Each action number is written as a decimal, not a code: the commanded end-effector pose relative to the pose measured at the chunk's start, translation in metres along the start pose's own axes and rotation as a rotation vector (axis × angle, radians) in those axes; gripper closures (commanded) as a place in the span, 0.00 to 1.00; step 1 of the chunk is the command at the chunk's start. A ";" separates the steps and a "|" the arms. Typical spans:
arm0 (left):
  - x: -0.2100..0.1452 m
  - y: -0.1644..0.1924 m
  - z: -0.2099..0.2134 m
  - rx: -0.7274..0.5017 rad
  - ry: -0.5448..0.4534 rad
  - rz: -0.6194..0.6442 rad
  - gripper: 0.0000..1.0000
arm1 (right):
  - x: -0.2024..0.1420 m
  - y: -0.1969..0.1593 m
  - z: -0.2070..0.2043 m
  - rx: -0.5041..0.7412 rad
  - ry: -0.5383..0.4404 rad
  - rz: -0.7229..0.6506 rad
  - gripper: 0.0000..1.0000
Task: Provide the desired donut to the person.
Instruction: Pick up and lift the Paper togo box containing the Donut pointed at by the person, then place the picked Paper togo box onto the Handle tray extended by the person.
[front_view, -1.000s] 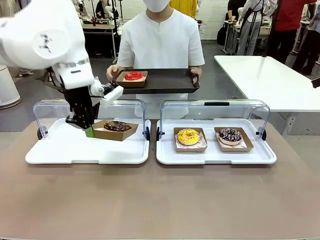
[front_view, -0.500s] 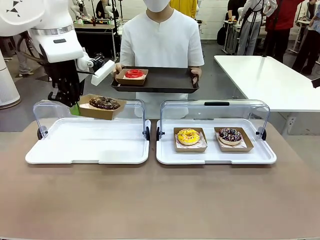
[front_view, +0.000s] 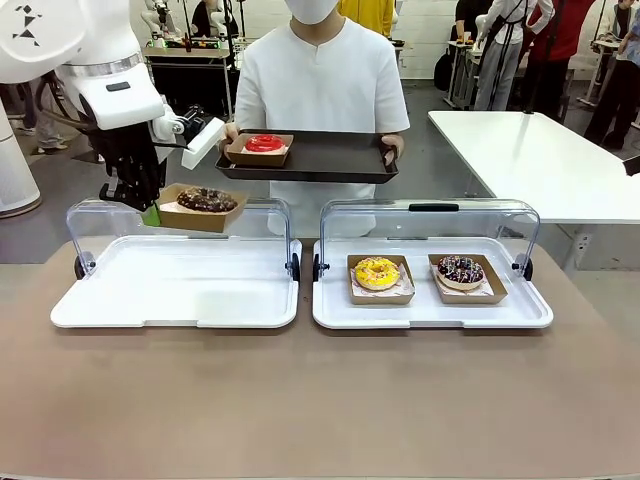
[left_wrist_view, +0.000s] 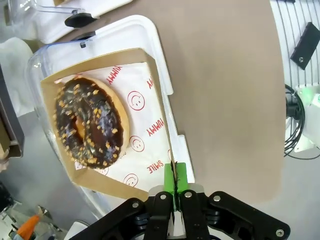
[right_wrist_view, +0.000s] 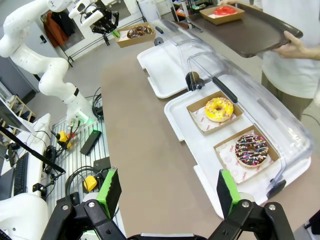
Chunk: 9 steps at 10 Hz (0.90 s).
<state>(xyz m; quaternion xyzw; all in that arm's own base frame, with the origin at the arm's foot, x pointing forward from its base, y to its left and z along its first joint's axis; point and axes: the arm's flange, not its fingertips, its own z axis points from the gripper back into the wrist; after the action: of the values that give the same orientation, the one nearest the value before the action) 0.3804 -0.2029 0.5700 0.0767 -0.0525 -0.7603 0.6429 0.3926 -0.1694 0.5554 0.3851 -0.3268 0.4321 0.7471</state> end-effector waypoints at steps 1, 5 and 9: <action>0.003 -0.005 0.007 -0.032 0.021 0.003 1.00 | 0.000 0.000 0.000 0.002 -0.010 -0.004 0.00; 0.003 -0.005 0.007 -0.032 0.021 0.003 1.00 | 0.000 0.000 0.000 0.002 -0.010 -0.004 0.00; 0.003 -0.005 0.007 -0.032 0.021 0.003 1.00 | 0.000 0.000 0.000 0.002 -0.010 -0.004 0.00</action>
<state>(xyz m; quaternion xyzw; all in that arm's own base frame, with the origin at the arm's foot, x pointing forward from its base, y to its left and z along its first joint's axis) 0.3753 -0.2049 0.5713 0.0701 -0.0374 -0.7627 0.6418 0.3926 -0.1694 0.5554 0.3851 -0.3268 0.4321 0.7471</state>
